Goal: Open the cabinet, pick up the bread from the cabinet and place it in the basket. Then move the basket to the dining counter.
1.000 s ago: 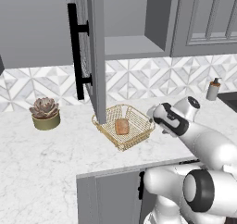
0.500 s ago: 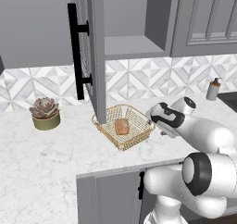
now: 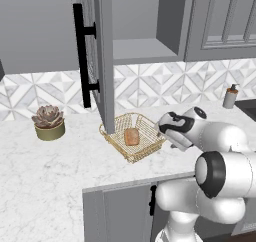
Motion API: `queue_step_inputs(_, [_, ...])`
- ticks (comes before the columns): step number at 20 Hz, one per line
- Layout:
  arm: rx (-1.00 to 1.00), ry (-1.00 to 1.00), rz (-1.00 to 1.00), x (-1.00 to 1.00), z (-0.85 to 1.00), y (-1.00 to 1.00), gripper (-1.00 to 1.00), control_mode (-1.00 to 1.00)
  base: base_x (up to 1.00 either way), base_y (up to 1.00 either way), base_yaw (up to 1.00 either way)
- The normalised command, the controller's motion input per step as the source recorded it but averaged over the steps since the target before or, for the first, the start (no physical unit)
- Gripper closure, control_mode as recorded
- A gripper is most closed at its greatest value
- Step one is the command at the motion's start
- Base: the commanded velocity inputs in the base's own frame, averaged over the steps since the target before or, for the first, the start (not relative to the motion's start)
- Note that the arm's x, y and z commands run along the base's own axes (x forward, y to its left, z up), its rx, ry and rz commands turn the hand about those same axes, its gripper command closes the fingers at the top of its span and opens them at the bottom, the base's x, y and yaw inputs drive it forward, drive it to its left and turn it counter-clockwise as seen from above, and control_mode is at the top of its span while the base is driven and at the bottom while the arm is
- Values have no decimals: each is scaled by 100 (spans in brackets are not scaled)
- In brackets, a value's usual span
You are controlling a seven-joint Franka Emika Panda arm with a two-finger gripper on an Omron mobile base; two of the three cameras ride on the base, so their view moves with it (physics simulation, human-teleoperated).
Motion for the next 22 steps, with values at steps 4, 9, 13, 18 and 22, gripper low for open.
queue_step_inputs(4, [0,0,-1,22,-14,6,-100,-100,0,0,0])
queue_step_inputs(9, [0,0,0,26,-5,4,-100,-100,0,0,0])
queue_step_inputs(13, [0,0,0,0,-1,20,-100,-100,0,0,0])
queue_step_inputs(18, [0,2,0,0,-8,30,100,-100,0,0,0])
queue_step_inputs(22, [0,0,0,0,-3,23,100,-100,0,0,0])
